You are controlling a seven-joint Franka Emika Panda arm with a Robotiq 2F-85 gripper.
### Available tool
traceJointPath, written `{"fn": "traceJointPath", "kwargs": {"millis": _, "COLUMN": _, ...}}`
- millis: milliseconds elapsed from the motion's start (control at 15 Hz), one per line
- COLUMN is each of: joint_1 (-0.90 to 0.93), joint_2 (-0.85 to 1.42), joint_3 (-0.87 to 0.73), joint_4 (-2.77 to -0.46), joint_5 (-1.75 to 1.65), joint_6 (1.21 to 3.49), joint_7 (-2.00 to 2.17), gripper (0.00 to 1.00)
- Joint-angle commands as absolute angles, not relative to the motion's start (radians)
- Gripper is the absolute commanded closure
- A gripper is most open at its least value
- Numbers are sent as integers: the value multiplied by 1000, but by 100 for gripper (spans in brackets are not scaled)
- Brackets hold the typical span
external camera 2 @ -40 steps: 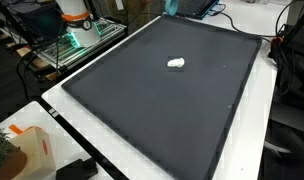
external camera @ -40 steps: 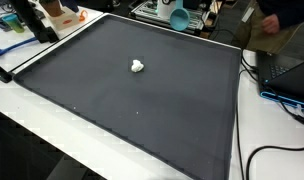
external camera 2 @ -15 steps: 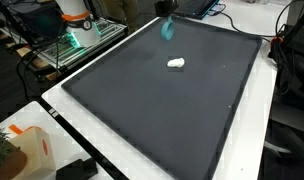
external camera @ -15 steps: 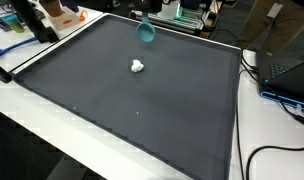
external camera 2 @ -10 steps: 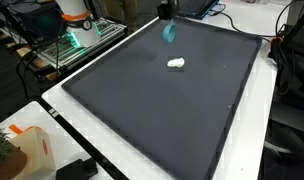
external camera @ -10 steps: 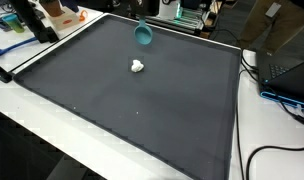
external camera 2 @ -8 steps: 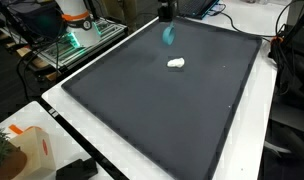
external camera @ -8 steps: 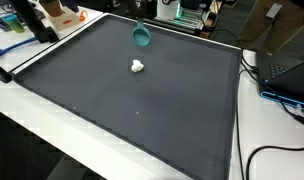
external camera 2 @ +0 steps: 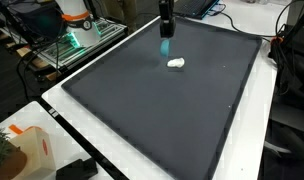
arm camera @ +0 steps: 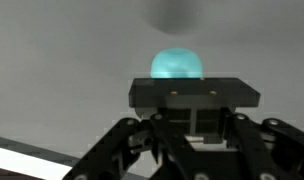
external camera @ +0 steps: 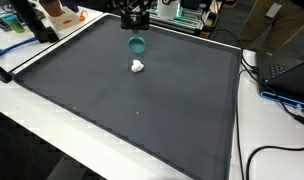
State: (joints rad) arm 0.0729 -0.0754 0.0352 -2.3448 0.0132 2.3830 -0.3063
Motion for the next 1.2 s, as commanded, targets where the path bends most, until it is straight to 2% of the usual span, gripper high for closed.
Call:
{"fn": "traceJointPath", "kwargs": {"millis": 0, "joint_1": 70, "joint_2": -72, "joint_3": 38, "joint_4": -2342, "joint_5": 13, "joint_6": 2380, "joint_7": -305, "gripper": 54}}
{"fn": "traceJointPath", "kwargs": {"millis": 67, "joint_1": 71, "joint_2": -73, "joint_3": 40, "joint_4": -2341, "joint_5": 13, "joint_6": 2380, "joint_7": -304, "gripper": 79}}
{"fn": "traceJointPath", "kwargs": {"millis": 1133, "joint_1": 68, "joint_2": 68, "joint_3": 57, "joint_4": -2351, "joint_5": -40, "joint_6": 2546, "joint_7": -266, "gripper": 79}}
